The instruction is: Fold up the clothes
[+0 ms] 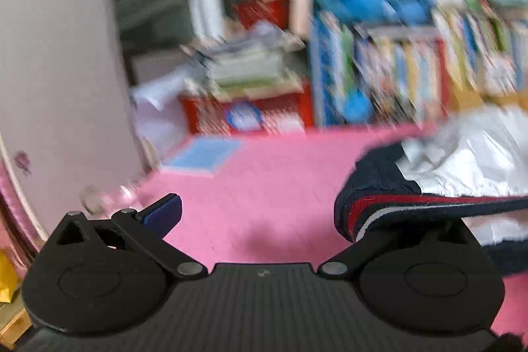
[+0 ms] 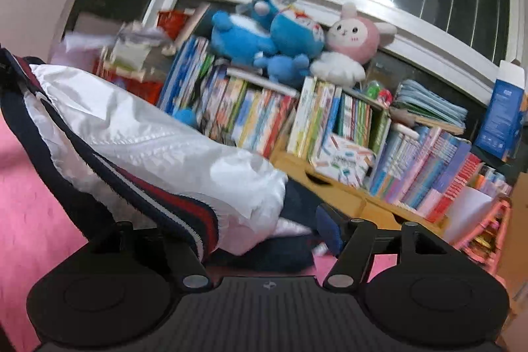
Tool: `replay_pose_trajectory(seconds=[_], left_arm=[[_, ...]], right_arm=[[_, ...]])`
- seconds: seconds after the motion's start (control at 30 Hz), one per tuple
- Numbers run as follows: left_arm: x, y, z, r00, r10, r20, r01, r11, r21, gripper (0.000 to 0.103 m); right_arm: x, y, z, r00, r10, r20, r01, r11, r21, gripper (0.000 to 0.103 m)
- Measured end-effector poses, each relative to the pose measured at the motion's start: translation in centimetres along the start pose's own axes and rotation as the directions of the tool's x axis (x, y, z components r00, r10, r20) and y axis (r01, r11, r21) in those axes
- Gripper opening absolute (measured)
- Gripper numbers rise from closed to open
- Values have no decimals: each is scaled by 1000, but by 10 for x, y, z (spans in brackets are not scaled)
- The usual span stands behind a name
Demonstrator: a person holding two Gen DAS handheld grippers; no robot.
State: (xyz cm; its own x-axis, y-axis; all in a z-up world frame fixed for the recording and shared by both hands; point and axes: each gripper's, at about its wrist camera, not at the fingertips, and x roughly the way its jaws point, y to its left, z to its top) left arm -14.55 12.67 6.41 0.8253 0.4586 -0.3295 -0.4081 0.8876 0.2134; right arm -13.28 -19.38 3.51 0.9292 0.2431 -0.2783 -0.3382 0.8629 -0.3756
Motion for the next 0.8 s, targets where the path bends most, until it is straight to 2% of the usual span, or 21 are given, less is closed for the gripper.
replay_pose_trajectory(seconds=[0.13,0.3,0.43,0.53,0.67,0.73,0.8], left_arm=[[-8,-16,-22,995,-79,-58,83,995,62,103],[-17,-35,-49,976,-169,-136,187,973,133,103],[-24,-35,-60,982,-129,-139,156,966,207,103],[-26,-21,-69,988,-58,-145,89,971,222,103],[-16,9,-77,981,5,-193,24,989,146,103],[-8,20,-84,970,-12,-243,32,996,78,103],[-6,21,-90,965,-35,-261,48,998,45,103]], right_arm=[[-24,-18,-36,992,-50,-120,53,998,19,69],[-60,-24,-82,965,-63,-256,86,993,78,74],[-74,-13,-97,961,-41,-275,73,992,108,77],[-73,-2,-98,966,-5,-260,39,991,125,80],[-57,25,-86,973,56,-222,-35,995,97,81],[-52,37,-79,977,75,-201,-65,996,57,81],[-53,43,-76,979,60,-196,-57,998,21,83]])
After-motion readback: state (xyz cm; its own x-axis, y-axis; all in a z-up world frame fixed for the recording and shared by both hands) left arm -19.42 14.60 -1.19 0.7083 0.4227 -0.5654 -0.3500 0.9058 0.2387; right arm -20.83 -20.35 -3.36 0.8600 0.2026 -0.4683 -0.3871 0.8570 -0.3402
